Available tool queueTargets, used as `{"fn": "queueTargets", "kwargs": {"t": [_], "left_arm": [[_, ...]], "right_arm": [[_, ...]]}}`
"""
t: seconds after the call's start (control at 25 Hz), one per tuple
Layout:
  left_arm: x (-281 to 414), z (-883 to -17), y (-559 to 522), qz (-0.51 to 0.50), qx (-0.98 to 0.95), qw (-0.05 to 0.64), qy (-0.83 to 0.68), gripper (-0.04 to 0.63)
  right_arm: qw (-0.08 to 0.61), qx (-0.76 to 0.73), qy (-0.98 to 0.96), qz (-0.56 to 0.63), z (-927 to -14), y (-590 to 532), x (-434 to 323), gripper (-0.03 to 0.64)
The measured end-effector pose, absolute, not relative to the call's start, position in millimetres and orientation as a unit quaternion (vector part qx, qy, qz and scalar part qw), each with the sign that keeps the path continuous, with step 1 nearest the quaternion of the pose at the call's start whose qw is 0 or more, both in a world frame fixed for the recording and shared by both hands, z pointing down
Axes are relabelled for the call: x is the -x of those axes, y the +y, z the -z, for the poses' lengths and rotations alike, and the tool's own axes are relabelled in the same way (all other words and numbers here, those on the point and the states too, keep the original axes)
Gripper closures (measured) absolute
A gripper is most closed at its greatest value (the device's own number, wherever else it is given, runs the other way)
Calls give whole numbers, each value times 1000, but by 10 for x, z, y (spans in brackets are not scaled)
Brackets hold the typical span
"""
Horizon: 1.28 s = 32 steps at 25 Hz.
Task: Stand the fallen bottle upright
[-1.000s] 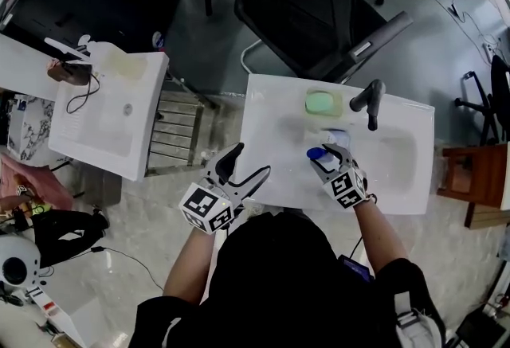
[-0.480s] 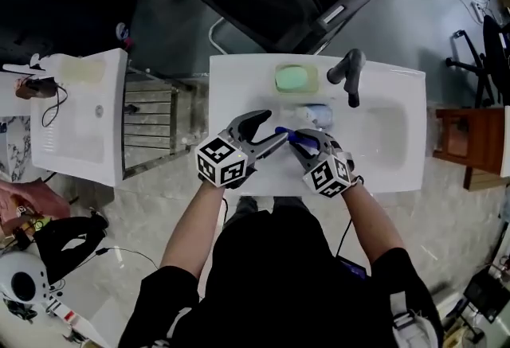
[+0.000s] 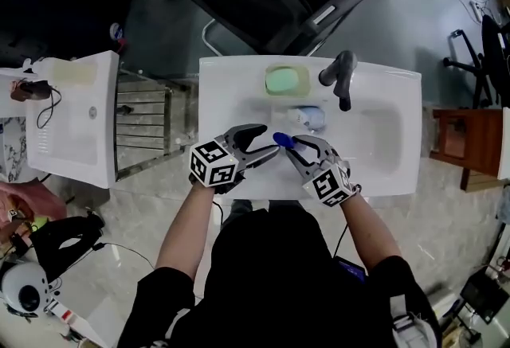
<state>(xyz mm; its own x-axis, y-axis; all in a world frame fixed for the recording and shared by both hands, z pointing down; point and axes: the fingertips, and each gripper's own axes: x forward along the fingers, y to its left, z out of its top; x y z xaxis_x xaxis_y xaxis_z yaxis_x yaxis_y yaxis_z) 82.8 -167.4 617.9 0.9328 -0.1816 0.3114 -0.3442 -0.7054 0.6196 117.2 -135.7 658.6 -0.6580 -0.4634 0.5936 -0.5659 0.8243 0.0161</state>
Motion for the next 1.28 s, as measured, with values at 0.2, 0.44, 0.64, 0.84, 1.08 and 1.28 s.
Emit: {"fn": "queueTargets", "kwargs": {"t": [0.2,0.44,0.64,0.84,1.08,1.28], "left_arm": [[-918,-6162,-1744,-78,-903,398,-143,433],[-1085,-6250,-1564,-93,-887,443,-94,308],[-1171,-6272,-1613,-79,-880,456,-106,378],[-1202,-6268,-1645,-75,-878,458,-116,397],[-1266,-6264,-1596,-84,-885,443,-118,407],[-1267,-6233,-1640,-71,-887,435,-136,408]], "right_arm": [[298,-281,-909,-77,-6582,-1328,-1230,477],[292,-278,-912,-77,-6564,-1291,-1296,477],[290,-270,-915,-75,-6568,-1284,-1299,477],[288,-271,-915,-75,-6573,-1301,-1332,474],[312,-252,-914,-59,-6699,-1345,-1314,454],[327,-240,-913,-45,-6818,-1435,-1282,442]]}}
